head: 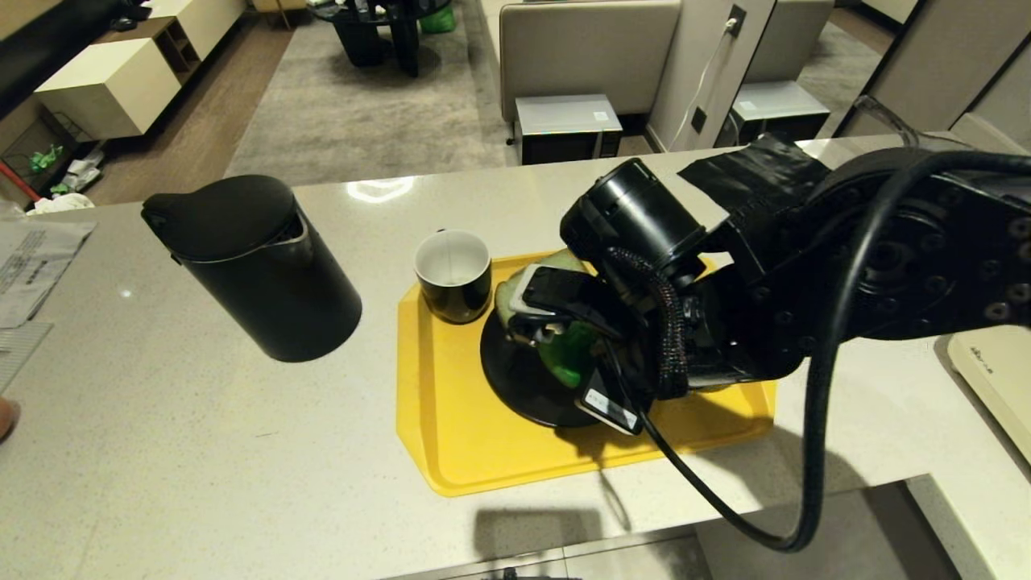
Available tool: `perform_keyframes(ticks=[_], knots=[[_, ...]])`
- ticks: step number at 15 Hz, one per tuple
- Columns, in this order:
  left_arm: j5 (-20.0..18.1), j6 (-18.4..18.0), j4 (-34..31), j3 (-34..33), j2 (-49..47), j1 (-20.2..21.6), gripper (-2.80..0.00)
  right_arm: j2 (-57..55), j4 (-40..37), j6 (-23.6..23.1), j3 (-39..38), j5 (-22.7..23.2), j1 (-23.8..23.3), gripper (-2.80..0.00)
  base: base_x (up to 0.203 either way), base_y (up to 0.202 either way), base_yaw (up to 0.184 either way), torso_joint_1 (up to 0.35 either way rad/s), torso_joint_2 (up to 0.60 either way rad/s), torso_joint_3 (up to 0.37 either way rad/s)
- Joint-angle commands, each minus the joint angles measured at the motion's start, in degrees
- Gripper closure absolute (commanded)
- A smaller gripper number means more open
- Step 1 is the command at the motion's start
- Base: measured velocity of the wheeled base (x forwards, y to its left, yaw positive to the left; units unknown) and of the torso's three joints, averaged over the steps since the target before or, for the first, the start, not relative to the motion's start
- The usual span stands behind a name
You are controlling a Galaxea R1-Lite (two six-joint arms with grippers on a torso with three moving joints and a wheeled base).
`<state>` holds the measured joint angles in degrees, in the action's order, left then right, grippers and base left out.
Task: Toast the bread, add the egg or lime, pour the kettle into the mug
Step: Put the fruit on a plate
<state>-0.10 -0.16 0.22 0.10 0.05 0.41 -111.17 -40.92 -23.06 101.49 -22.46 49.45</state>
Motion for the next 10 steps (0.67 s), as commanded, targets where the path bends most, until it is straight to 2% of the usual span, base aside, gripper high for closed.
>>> perform_keyframes(ticks=[1,10], knots=[[0.02,-0.02,0.04,-0.01,0.04,0.02,0.00,-2.98,-0.21,-0.24,1.40,-0.18,0.21,0.00,0.000,0.000,0.000,0.000,0.00,0.000],[0.02,-0.02,0.04,-0.01,0.04,0.02,0.00,-8.43,0.05,-0.14,2.90,-0.92,-1.44,0.00,0.000,0.000,0.000,0.000,0.00,0.000]])
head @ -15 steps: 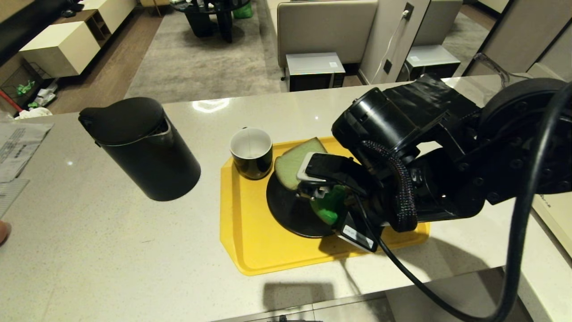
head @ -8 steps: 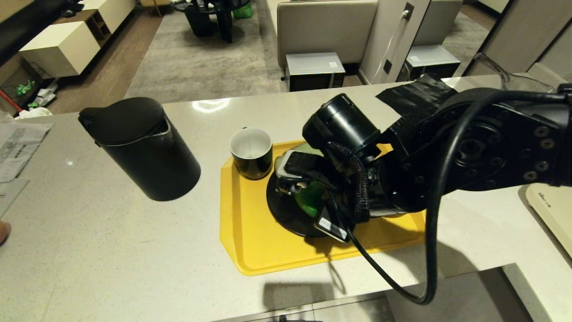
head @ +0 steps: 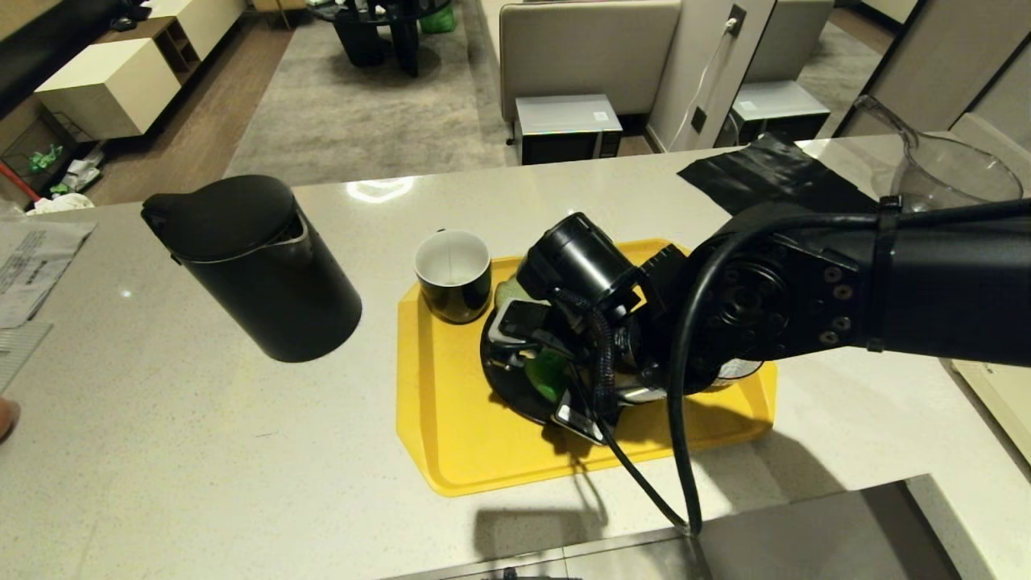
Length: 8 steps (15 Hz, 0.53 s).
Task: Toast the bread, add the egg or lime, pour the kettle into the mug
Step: Put the fruit on a plate
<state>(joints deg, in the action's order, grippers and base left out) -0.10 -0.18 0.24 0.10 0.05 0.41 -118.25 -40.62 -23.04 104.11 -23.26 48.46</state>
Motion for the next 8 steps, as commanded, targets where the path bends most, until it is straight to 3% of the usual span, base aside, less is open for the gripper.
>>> perform_keyframes(ticks=[1,6,7,8], knots=[[0.01,0.00,0.02,-0.01,0.04,0.02,0.00,-1.63,-0.25,-0.16,0.68,-0.12,-0.84,0.00,0.000,0.000,0.000,0.000,0.00,0.000],[0.01,0.00,0.02,-0.01,0.04,0.02,0.00,-2.25,-0.25,-0.51,2.33,-0.21,-2.03,0.00,0.000,0.000,0.000,0.000,0.00,0.000],[0.01,0.00,0.02,-0.01,0.04,0.02,0.00,-2.25,-0.30,-0.65,2.67,-0.21,-2.38,-2.80,0.000,0.000,0.000,0.000,0.00,0.000],[0.01,0.00,0.02,-0.01,0.04,0.02,0.00,-2.21,-0.34,-0.72,3.27,-0.21,-2.54,-2.80,0.000,0.000,0.000,0.000,0.00,0.000]])
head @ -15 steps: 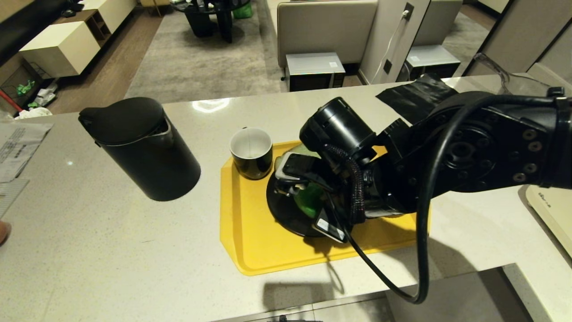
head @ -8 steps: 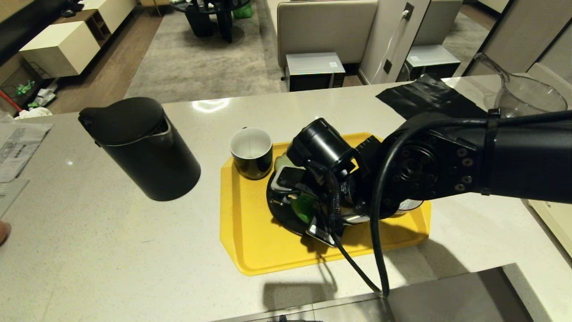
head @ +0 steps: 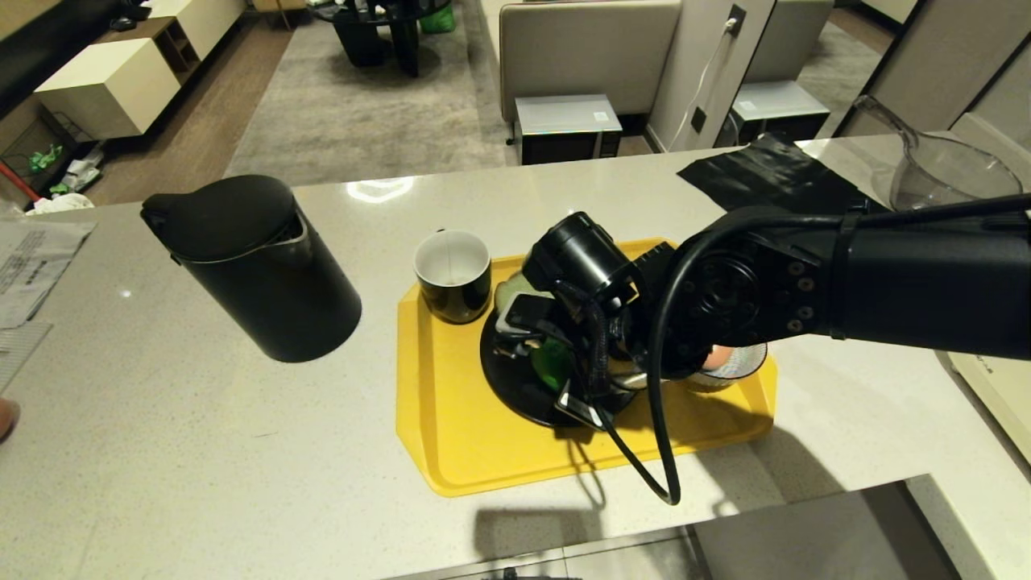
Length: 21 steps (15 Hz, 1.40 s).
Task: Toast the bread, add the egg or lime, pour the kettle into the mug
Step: Put the fruit on a plate, then pick up the kettle
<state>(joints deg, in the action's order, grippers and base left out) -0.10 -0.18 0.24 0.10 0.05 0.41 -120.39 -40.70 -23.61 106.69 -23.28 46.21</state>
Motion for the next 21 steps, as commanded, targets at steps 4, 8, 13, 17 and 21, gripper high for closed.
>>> perform_keyframes(ticks=[4,8,13,17,21], knots=[[0.01,0.01,0.02,-0.01,0.04,0.02,0.00,1.38,-0.60,-0.21,0.36,-0.18,-0.43,-2.80,0.000,0.000,0.000,0.000,0.00,0.000],[0.01,0.01,0.02,-0.01,0.04,0.02,0.00,4.68,-0.73,0.15,-0.35,0.37,-1.01,-2.80,0.000,0.000,0.000,0.000,0.00,0.000],[0.01,0.01,0.02,-0.01,0.04,0.02,0.00,11.97,-0.78,0.73,-1.30,1.33,-3.05,-2.80,0.000,0.000,0.000,0.000,0.00,0.000],[0.01,0.01,0.02,-0.01,0.04,0.02,0.00,16.45,-0.69,0.76,0.33,3.80,-8.30,0.00,0.000,0.000,0.000,0.000,0.00,0.000],[0.01,0.01,0.02,-0.01,0.04,0.02,0.00,23.00,-0.69,4.50,1.87,6.37,-11.02,0.00,0.000,0.000,0.000,0.000,0.00,0.000]])
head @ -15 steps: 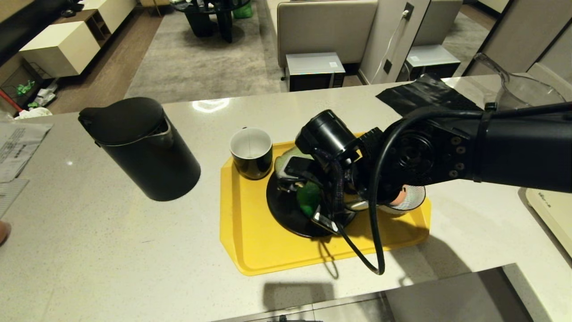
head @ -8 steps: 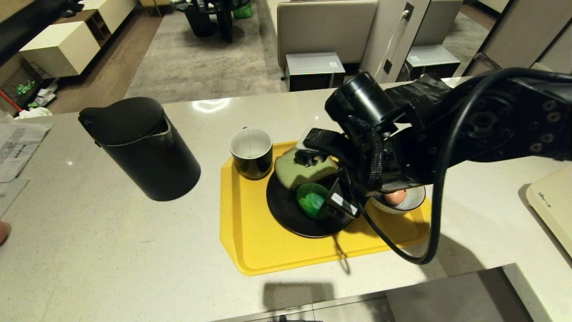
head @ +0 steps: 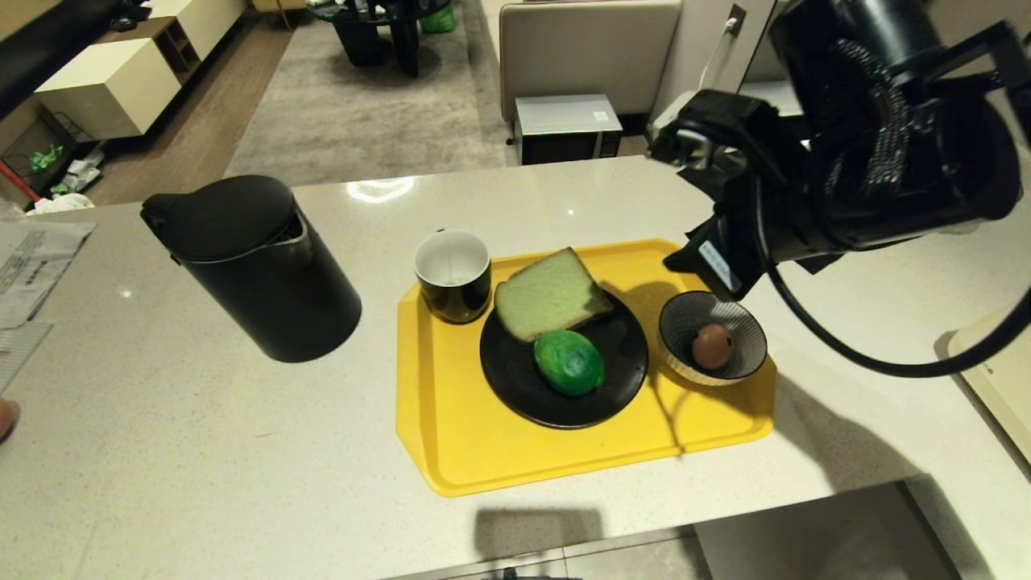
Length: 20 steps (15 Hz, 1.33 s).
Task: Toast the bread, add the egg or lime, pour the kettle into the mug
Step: Pick up the kettle
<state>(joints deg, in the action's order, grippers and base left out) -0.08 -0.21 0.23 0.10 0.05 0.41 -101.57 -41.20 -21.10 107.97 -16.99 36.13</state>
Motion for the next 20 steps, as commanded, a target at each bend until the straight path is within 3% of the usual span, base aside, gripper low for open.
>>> perform_keyframes(ticks=[1,3,6,9,12,16,20], knots=[[-0.01,0.03,0.03,-0.01,0.04,0.02,0.00,5.95,-0.19,4.00,1.28,0.16,-2.41,0.00,0.000,0.000,0.000,0.000,0.00,0.000],[-0.01,0.03,0.03,-0.01,0.04,0.02,0.00,9.93,-0.19,8.98,2.15,0.20,-6.60,0.00,0.000,0.000,0.000,0.000,0.00,0.000],[-0.01,0.03,0.03,-0.01,0.04,0.02,0.00,15.78,-0.19,20.06,1.67,-1.24,-11.89,0.00,0.000,0.000,0.000,0.000,0.00,0.000],[-0.01,0.03,0.03,-0.01,0.04,0.02,0.00,19.54,-0.11,24.28,0.32,-7.13,-18.49,0.00,0.000,0.000,0.000,0.000,0.00,0.000],[-0.01,0.03,0.03,-0.01,0.04,0.02,0.00,27.39,-0.10,25.37,-4.81,-7.65,-20.36,0.00,0.000,0.000,0.000,0.000,0.00,0.000],[-0.01,0.03,0.03,-0.01,0.04,0.02,0.00,43.76,0.06,25.27,-24.37,-5.73,-20.73,0.00,0.000,0.000,0.000,0.000,0.00,0.000],[-0.01,0.03,0.03,-0.01,0.04,0.02,0.00,59.72,0.08,19.00,-43.46,0.10,-24.44,0.00,0.000,0.000,0.000,0.000,0.00,0.000]])
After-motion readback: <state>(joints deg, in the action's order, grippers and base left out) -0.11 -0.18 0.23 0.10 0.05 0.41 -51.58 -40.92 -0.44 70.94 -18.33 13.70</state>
